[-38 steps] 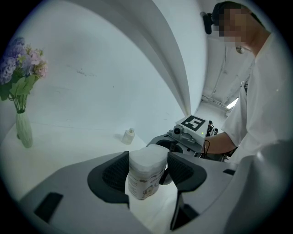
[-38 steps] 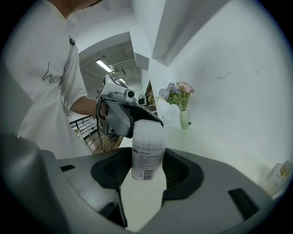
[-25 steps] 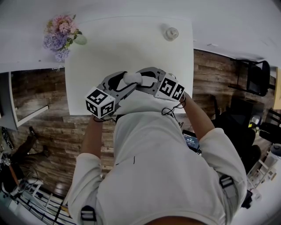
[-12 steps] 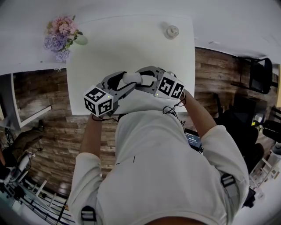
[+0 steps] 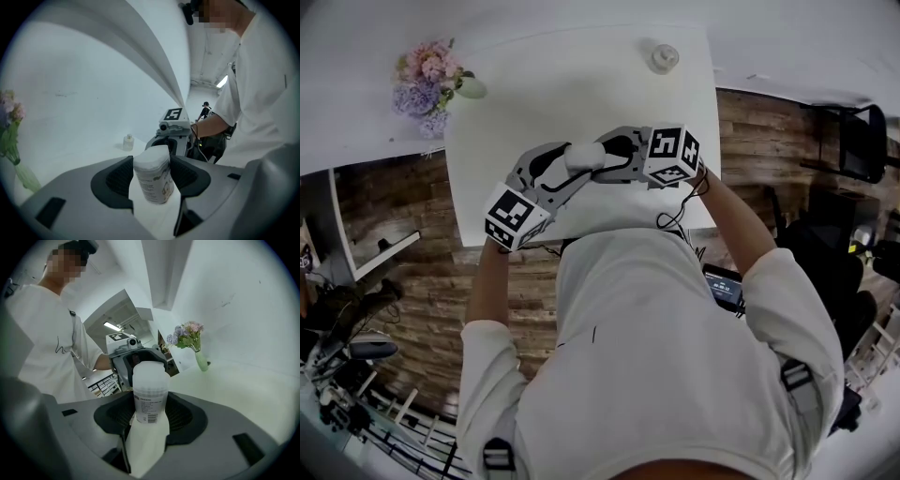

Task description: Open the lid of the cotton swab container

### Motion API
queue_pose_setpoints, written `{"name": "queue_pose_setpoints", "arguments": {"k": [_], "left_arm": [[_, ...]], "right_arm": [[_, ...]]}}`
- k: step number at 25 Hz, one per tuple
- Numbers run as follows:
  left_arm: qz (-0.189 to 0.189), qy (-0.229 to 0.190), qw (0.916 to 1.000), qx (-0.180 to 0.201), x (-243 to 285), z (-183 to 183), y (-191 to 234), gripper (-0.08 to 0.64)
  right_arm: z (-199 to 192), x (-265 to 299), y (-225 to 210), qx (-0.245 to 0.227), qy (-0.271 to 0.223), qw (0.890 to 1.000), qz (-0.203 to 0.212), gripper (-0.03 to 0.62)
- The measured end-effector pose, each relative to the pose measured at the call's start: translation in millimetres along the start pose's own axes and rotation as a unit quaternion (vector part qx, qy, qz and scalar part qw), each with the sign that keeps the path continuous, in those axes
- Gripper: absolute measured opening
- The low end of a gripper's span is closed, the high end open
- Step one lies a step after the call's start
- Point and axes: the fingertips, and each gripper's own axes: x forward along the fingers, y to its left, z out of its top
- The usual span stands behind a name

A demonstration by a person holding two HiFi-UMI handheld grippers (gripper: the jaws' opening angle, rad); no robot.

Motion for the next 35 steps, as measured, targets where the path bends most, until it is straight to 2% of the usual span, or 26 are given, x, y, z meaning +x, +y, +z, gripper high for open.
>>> {"name": "queue_pose_setpoints", "arguments": {"k": [3, 7, 12, 15, 19, 21, 27, 31, 35], "left_arm": [[-0.01, 0.016, 0.9991, 0.037, -1.0, 3.5, 0.6, 0.258], [-0.007, 0.018, 0.9977, 0.065, -2.7, 9.5, 1.8, 0.261], [-0.022, 0.007, 0.9987, 0.046, -3.5, 11.0, 0.2, 0.261], [-0.03, 0.019, 0.9979, 0.055, -1.6, 5.3, -2.4, 0.244], [-0.027, 0.01, 0.9985, 0.047, -1.9, 4.7, -1.8, 0.235], [-0.024, 0.009, 0.9989, 0.039, -1.4, 3.5, -1.5, 0.232], [-0.036, 0.019, 0.999, -0.018, -0.8, -8.9, -1.4, 0.23], [-0.059, -0.019, 0.9932, -0.099, -4.3, -1.7, 1.9, 0.224], [-0.059, -0.017, 0.9941, -0.09, -4.2, -0.8, 2.7, 0.227]], "right_arm": [[4.1, -2.6, 0.5, -0.003, 0.01, 1.0, 0.015, 0.196], [6.2, -3.2, -2.1, -0.013, 0.021, 1.0, 0.008, 0.195], [-0.4, -2.3, 0.3, -0.028, 0.033, 0.999, 0.001, 0.195], [-0.7, -0.8, -0.3, -0.032, 0.04, 0.999, -0.001, 0.195], [-1.1, 0.0, -1.0, -0.034, 0.05, 0.998, -0.006, 0.195], [-2.3, -0.1, -1.2, -0.036, 0.052, 0.998, -0.008, 0.195], [-11.3, 3.9, 0.8, -0.059, 0.066, 0.996, -0.021, 0.195], [-16.6, 7.5, 2.4, -0.093, 0.087, 0.991, -0.033, 0.192], [-14.5, 8.0, 2.4, -0.091, 0.081, 0.992, -0.04, 0.192]]}}
